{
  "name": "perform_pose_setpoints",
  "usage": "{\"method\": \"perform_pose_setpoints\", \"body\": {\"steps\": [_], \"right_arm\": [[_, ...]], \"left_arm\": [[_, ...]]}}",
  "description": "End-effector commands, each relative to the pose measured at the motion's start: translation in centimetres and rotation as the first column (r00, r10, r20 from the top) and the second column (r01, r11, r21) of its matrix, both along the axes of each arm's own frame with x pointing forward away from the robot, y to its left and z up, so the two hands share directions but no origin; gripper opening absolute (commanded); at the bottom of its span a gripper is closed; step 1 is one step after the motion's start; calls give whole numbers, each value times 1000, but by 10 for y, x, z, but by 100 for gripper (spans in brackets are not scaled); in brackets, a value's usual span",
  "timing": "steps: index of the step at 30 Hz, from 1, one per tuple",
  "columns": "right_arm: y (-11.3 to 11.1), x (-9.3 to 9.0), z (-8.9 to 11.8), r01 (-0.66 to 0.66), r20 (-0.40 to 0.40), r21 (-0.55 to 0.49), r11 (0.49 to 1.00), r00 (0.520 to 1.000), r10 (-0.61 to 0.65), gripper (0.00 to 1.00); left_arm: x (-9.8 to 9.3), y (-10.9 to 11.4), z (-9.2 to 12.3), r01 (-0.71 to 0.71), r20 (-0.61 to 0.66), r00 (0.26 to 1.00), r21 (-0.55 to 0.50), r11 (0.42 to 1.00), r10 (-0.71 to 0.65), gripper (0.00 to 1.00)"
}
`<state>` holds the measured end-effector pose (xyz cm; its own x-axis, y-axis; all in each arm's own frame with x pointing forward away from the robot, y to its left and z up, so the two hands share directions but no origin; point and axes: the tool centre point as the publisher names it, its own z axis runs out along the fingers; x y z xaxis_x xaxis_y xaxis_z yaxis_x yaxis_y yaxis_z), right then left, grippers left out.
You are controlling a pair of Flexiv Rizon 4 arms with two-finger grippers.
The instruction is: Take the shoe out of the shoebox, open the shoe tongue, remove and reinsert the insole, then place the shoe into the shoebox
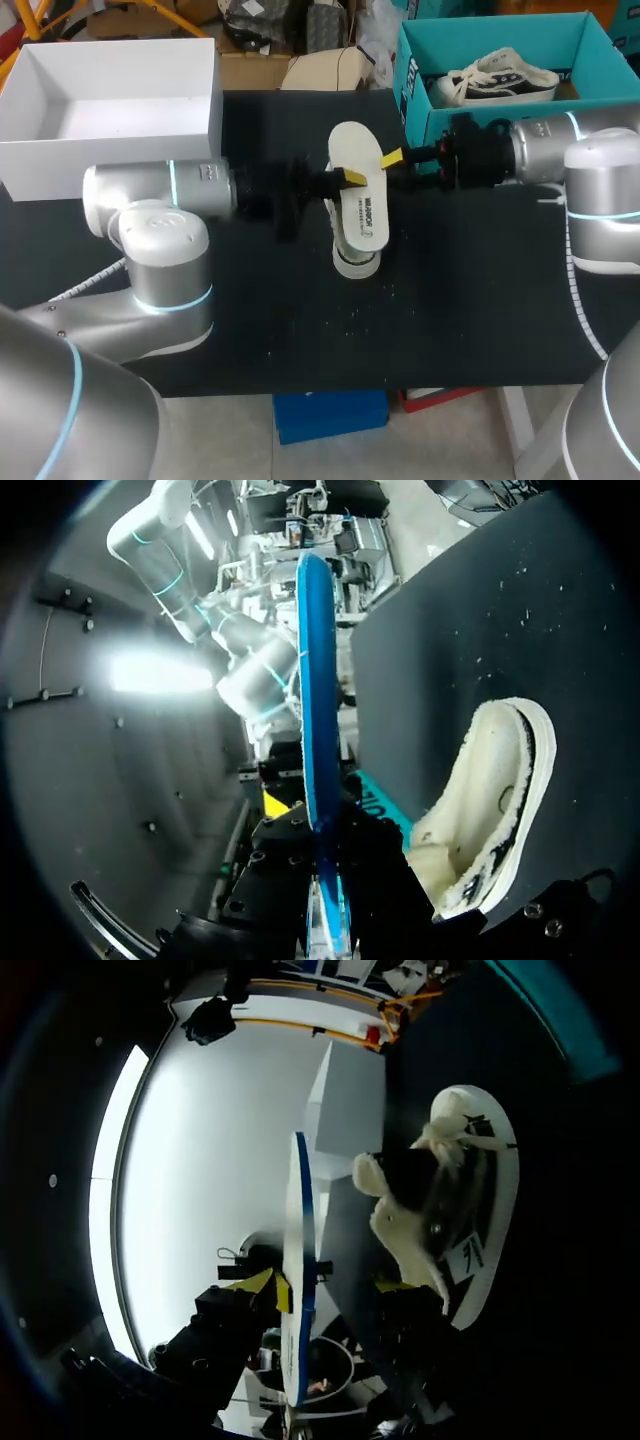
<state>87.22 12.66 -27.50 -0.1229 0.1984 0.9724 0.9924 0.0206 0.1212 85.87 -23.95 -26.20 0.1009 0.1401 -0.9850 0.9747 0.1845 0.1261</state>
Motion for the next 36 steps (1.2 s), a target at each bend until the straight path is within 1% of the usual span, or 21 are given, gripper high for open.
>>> {"method": "perform_pose_setpoints", "body": {"steps": [1,4,6,7,8,10,12,13,29,30,31,32,33,34,35,36], "right_arm": [[-17,-17,13,42,35,-108,993,999,-39,100],[-28,-24,12,50,72,-177,983,997,-38,100],[-35,-30,13,51,117,-234,971,993,-24,100],[-38,-33,13,49,135,-272,961,991,-12,100],[-41,-37,15,62,176,-299,952,984,-9,100],[-48,-43,18,102,231,-385,917,973,-11,100],[-54,-48,22,142,271,-394,908,962,-33,100],[-54,-48,22,142,271,-394,908,962,-33,100],[-54,-48,22,142,271,-394,908,962,-33,100],[-55,-49,24,144,298,-415,898,955,-15,100],[-54,-51,26,142,332,-427,893,943,9,100],[-53,-53,29,143,363,-459,877,931,39,100],[-54,-55,30,131,380,-503,855,922,82,100],[-54,-58,31,125,401,-514,849,910,109,100],[-55,-60,32,125,420,-515,848,899,123,100],[-56,-62,33,121,427,-541,832,892,148,100]], "left_arm": [[-33,31,4,-17,-46,999,111,994,23,0],[-48,44,-1,-12,-82,996,164,986,26,0],[-57,51,-5,-10,-106,994,208,978,33,0],[-61,55,-7,-9,-118,992,227,974,37,0],[-65,58,-8,-7,-129,991,243,970,40,0],[-72,63,-12,-1,-140,989,280,960,42,0],[-77,67,-15,23,-139,990,311,950,21,0],[-80,68,-17,43,-129,992,327,944,-1,0],[-80,68,-17,43,-129,992,327,944,-1,0],[-80,68,-17,43,-129,992,327,944,-1,0],[-83,68,-18,98,-182,982,291,952,-45,0],[-85,68,-19,123,-197,978,278,953,-69,0],[-88,67,-21,164,-235,967,261,951,-102,0],[-90,66,-23,204,-275,952,238,950,-135,0],[-91,66,-23,209,-273,951,230,950,-143,0],[-93,65,-24,237,-302,938,206,949,-169,0]]}}
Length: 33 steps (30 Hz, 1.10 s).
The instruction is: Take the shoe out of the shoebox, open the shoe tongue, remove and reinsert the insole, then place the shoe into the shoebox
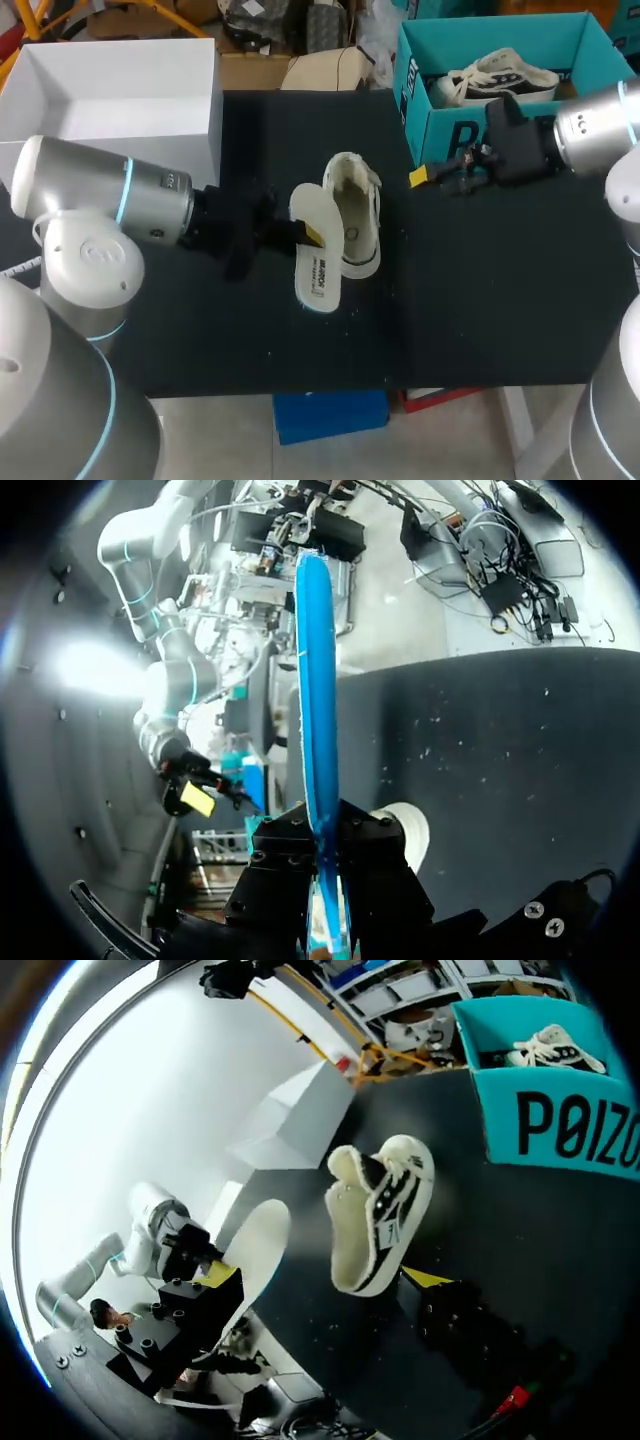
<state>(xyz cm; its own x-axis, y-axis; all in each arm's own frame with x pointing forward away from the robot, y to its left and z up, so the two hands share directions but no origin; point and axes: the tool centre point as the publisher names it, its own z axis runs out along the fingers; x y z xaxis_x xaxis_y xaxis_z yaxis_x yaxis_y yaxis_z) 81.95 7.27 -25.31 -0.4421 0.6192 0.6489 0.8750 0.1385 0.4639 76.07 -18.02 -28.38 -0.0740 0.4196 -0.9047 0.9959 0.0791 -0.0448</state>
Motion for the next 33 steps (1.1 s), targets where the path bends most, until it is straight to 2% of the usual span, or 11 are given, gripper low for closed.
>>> {"method": "perform_pose_setpoints", "body": {"steps": [1,9,13,19,25,30,33], "right_arm": [[-3,-12,11,-51,74,-128,990,995,61,100],[-10,-34,15,-80,156,-232,969,981,118,100],[-13,-42,13,-77,186,-265,961,974,129,100],[-13,-42,13,-77,186,-265,961,974,129,100],[-13,-42,13,-77,186,-265,961,974,129,100],[-13,-42,13,-77,186,-265,961,974,129,100],[-13,-42,13,-77,186,-265,961,974,129,100]], "left_arm": [[4,5,-4,108,-111,987,-72,991,-116,0],[-6,0,-18,150,-167,975,3,989,-148,0],[-11,-3,-21,161,-183,970,-9,987,-160,0],[-14,-15,-28,208,-243,949,9,978,-199,0],[-8,-28,-38,285,-319,913,53,957,-254,0],[7,-42,-43,345,-343,897,145,927,-280,0],[16,-48,-43,361,-345,892,152,920,-293,0]]}}
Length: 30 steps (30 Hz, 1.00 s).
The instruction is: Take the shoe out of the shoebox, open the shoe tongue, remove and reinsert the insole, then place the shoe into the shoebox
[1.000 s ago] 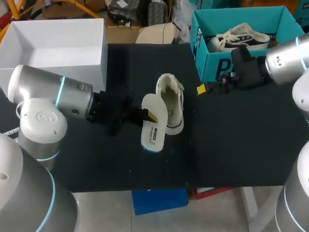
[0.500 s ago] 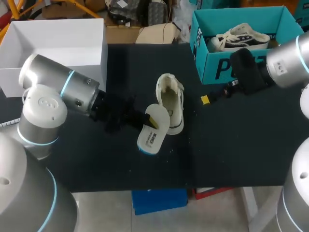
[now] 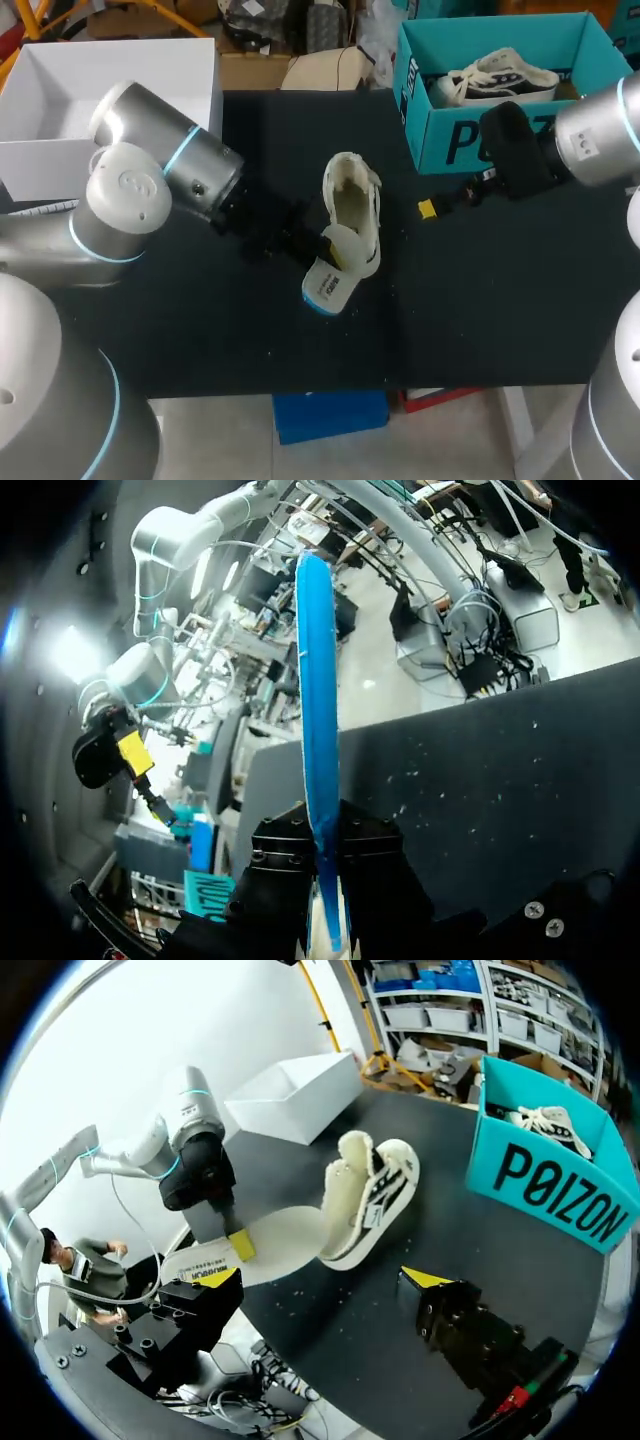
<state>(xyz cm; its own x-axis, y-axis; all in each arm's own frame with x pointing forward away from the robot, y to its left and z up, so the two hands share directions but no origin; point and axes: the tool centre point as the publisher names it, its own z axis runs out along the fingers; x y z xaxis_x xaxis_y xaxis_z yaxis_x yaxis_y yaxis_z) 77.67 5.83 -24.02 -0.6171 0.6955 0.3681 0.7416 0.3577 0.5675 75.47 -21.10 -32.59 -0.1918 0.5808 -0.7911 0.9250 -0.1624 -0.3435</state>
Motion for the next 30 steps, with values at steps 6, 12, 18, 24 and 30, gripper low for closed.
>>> {"method": "perform_pose_setpoints", "body": {"steps": [6,12,18,24,30], "right_arm": [[1,0,1,0,-2,-3,1000,1000,0,100],[1,0,1,0,-2,-3,1000,1000,0,100],[1,0,1,0,-2,-3,1000,1000,0,100],[1,0,1,0,-2,-3,1000,1000,0,100],[1,0,1,0,-2,-3,1000,1000,0,100]], "left_arm": [[41,-27,-6,89,-24,996,109,990,-87,0],[54,-29,-15,63,-29,998,132,989,-59,0],[68,-33,-25,42,-10,999,149,988,-41,0],[85,-35,-32,-4,24,1000,153,988,1,0],[101,-31,-47,-51,50,998,138,989,45,0]]}}
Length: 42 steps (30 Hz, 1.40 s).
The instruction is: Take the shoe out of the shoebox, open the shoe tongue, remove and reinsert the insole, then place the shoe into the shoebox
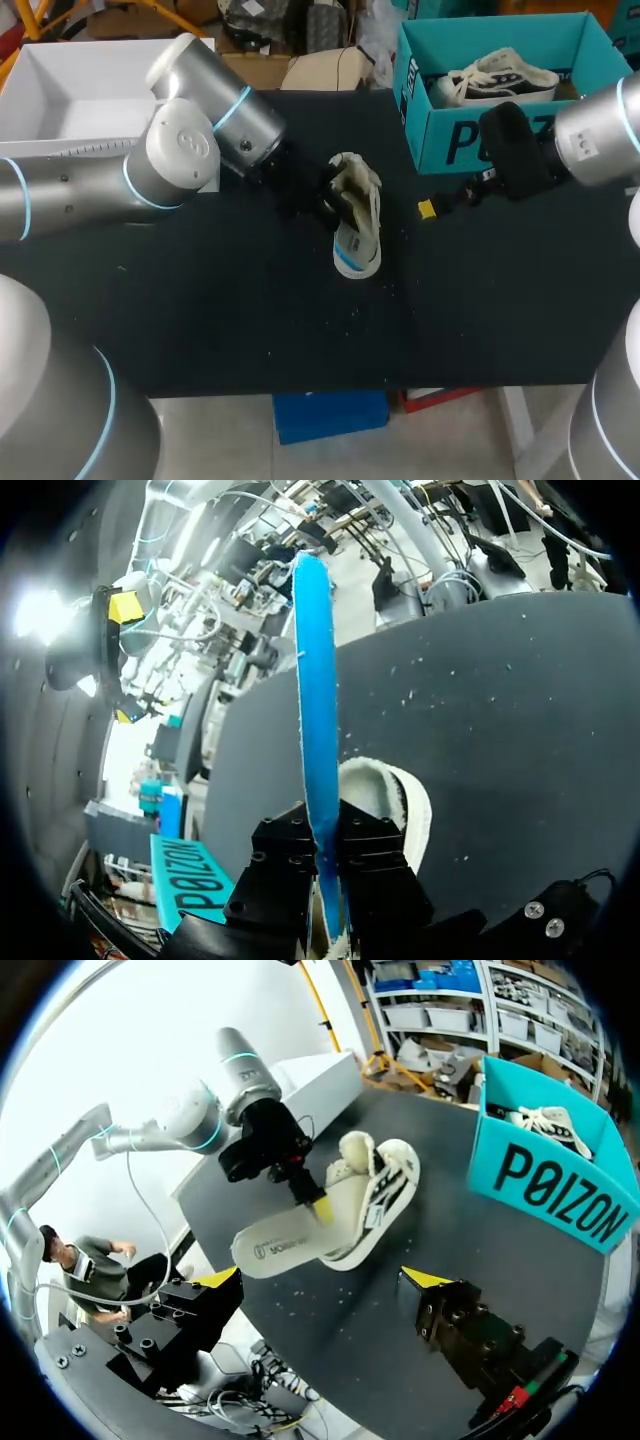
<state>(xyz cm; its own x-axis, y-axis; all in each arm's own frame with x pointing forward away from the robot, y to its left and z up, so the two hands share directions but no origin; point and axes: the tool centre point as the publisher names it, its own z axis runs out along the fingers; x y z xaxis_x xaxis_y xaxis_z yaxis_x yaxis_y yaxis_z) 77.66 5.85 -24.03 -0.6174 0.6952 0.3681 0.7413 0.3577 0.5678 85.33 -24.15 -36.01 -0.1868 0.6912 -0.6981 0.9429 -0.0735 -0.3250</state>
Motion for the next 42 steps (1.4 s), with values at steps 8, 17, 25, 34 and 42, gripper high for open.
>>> {"method": "perform_pose_setpoints", "body": {"steps": [8,17,25,34,42], "right_arm": [[1,1,1,0,-3,-3,1000,1000,0,100],[1,1,1,0,-3,-3,1000,1000,0,100],[1,1,1,0,-3,-3,1000,1000,0,100],[1,1,1,0,-3,-3,1000,1000,0,100],[1,1,1,0,-3,-3,1000,1000,0,100]], "left_arm": [[23,5,-25,-81,35,996,-37,996,82,0],[15,10,-4,-96,39,994,-64,993,99,48],[-21,20,2,-43,5,999,7,999,43,44],[-39,24,13,-36,9,999,23,999,36,40],[-47,17,10,21,-25,999,30,999,-21,0]]}}
